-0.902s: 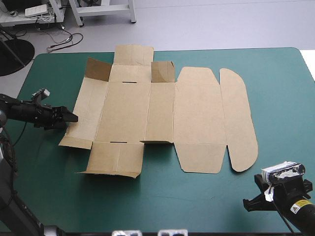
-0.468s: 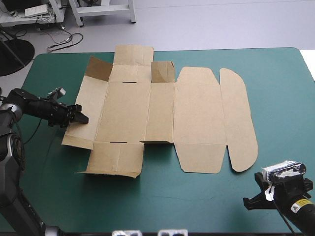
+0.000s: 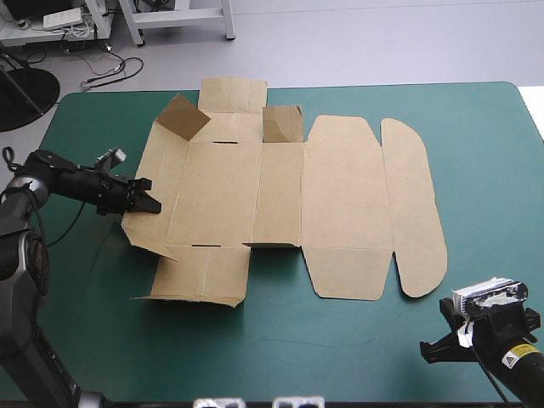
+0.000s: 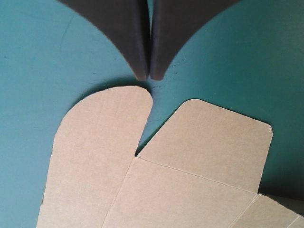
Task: Fold the box
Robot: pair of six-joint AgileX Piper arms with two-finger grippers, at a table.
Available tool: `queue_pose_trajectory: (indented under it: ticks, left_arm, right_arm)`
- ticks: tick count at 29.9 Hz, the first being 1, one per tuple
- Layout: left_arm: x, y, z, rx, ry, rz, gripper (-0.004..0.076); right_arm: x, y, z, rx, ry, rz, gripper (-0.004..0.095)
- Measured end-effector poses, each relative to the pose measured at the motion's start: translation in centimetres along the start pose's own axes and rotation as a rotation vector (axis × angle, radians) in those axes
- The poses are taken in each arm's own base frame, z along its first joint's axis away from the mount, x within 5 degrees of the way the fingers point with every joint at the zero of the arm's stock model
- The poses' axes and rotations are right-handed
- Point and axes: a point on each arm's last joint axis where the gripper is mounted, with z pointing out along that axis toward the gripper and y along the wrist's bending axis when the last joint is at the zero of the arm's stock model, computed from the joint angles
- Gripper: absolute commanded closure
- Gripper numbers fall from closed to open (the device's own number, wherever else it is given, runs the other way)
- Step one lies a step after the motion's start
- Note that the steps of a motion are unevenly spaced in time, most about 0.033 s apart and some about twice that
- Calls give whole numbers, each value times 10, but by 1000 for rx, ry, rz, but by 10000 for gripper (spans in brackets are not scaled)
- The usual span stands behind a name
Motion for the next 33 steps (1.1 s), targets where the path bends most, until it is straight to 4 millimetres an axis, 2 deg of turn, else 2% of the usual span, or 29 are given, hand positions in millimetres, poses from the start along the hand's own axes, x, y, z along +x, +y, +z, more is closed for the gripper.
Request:
queue_pose_trajectory:
  ticks: [5,8,11,18,22,26,30,33]
  left_arm:
    - [-6,-27,13,-32,34,161,730]
    - [-17,-49,15,-67,37,255,724]
    - [-28,-80,10,-113,31,384,724]
    - [-39,-173,-18,-272,-15,745,724]
    - [-29,-226,-32,-371,-47,946,724]
    - [-4,-278,-38,-469,-50,1153,724]
    - [21,-312,-41,-552,-42,1306,731]
    - [36,-332,-39,-582,-41,1404,734]
  right_arm:
    - [0,0,0,0,0,0,928]
    - [0,0,0,0,0,0,928]
    - [0,0,0,0,0,0,928]
    - [0,0,0,-2,-2,2,928]
    - [-8,0,-7,3,-34,-5,928]
    - [-27,2,-26,16,-122,-20,928]
    - [-48,3,-48,27,-210,-26,928]
    - [-60,3,-55,29,-236,-25,928]
